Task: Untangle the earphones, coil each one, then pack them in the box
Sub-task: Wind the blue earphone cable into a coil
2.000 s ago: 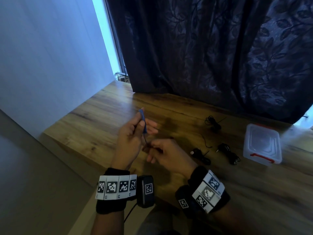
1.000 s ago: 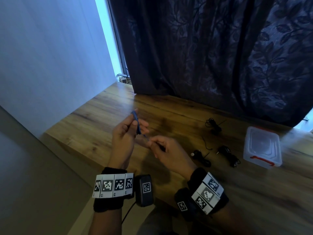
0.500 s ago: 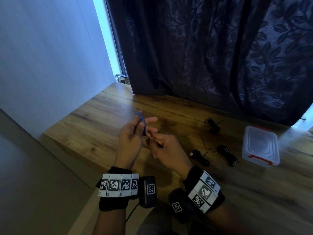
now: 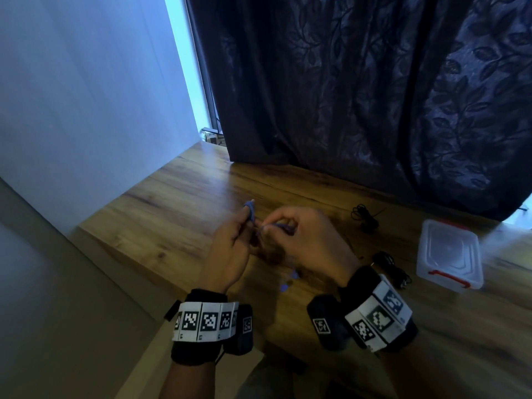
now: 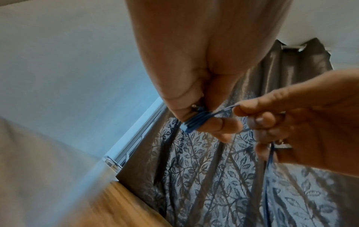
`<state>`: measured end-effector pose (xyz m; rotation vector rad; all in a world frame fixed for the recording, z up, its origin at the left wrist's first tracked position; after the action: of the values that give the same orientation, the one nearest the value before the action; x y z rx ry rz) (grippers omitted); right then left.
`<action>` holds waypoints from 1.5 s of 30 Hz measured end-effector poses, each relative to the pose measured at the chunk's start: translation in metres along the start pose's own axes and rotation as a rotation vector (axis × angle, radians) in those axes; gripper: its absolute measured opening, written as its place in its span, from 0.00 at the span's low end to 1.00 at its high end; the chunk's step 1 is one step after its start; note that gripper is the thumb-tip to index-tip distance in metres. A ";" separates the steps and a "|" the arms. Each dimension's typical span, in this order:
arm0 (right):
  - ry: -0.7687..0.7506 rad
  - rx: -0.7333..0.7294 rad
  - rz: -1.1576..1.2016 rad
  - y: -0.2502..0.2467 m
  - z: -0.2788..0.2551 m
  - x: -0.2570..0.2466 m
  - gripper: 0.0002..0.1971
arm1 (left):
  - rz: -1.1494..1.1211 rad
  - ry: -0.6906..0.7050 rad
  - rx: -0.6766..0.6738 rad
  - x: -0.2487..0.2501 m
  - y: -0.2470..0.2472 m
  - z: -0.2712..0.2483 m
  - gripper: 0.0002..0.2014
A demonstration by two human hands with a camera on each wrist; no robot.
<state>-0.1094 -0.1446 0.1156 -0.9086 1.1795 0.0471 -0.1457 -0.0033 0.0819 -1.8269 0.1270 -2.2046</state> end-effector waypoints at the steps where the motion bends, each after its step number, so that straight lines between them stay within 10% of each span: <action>1: -0.041 0.019 -0.007 -0.006 0.005 -0.004 0.04 | -0.065 -0.020 -0.004 0.002 -0.001 0.000 0.19; 9: -0.314 0.269 -0.071 -0.036 0.042 -0.017 0.01 | -0.294 0.069 -0.149 0.022 -0.001 0.003 0.15; 24: -0.042 0.075 0.458 0.030 0.031 0.021 0.16 | -0.571 0.040 -0.120 0.019 -0.004 -0.003 0.18; 35: 0.004 -0.336 -0.011 0.057 -0.019 0.009 0.08 | 0.014 0.163 0.095 0.011 -0.008 0.003 0.18; 45: -0.121 -0.207 -0.255 -0.024 0.001 -0.015 0.04 | 0.143 0.065 -0.135 0.009 0.001 0.001 0.10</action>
<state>-0.1040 -0.1538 0.1422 -1.2164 0.9514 0.0179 -0.1460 -0.0063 0.0910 -1.7531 0.4154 -2.2035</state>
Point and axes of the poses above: each hand's wrist, its own z-axis towards the middle knuckle, its own y-axis out of the palm, x = y × z, the point moved 5 cm from there along z, towards the middle knuckle, and after that the axes turned 6 degrees about -x, right-handed, at the moved point
